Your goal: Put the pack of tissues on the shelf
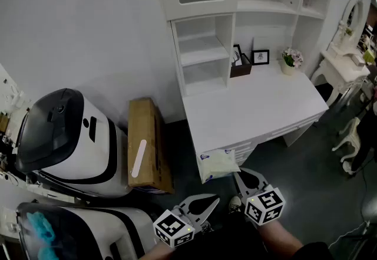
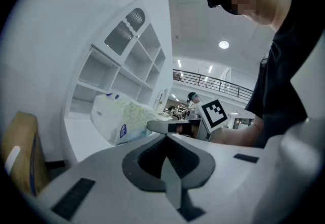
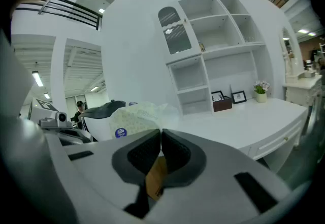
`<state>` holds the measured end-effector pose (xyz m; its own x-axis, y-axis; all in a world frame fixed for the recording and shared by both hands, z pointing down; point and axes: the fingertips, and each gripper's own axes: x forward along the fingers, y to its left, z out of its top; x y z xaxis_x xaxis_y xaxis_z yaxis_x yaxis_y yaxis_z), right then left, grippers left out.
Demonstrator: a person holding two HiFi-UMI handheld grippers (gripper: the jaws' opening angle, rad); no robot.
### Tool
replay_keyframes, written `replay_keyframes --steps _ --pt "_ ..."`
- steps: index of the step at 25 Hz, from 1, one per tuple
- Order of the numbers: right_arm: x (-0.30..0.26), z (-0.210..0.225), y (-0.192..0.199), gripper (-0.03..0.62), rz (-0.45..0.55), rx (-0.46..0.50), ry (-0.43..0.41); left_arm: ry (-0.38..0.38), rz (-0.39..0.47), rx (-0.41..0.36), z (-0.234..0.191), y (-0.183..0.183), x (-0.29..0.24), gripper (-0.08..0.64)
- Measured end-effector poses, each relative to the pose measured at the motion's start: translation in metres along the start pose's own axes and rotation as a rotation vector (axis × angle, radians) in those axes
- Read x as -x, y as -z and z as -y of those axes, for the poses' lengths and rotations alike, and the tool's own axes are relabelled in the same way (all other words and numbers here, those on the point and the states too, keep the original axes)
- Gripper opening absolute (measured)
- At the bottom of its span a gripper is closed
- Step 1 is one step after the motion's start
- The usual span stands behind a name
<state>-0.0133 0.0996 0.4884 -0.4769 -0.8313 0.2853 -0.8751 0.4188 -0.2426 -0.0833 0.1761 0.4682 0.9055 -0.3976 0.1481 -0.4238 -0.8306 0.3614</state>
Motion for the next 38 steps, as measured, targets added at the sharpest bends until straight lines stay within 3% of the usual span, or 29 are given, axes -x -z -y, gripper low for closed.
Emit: replay_keyframes --steps 14,29,38 --pt "0.007 0.006 0.001 0.009 0.006 -0.015 0.0 0.003 -0.004 -0.007 0.006 0.002 -0.005 0.005" --pt "0.004 0.02 0.003 0.009 -0.022 -0.01 -0.025 -0.059 -0.028 -0.04 0.008 0.002 -0.012 0.005" --pt "-0.005 0.043 -0.016 0.009 -0.028 0.024 -0.073 -0.102 0.017 0.01 0.001 -0.007 -0.042 0.005"
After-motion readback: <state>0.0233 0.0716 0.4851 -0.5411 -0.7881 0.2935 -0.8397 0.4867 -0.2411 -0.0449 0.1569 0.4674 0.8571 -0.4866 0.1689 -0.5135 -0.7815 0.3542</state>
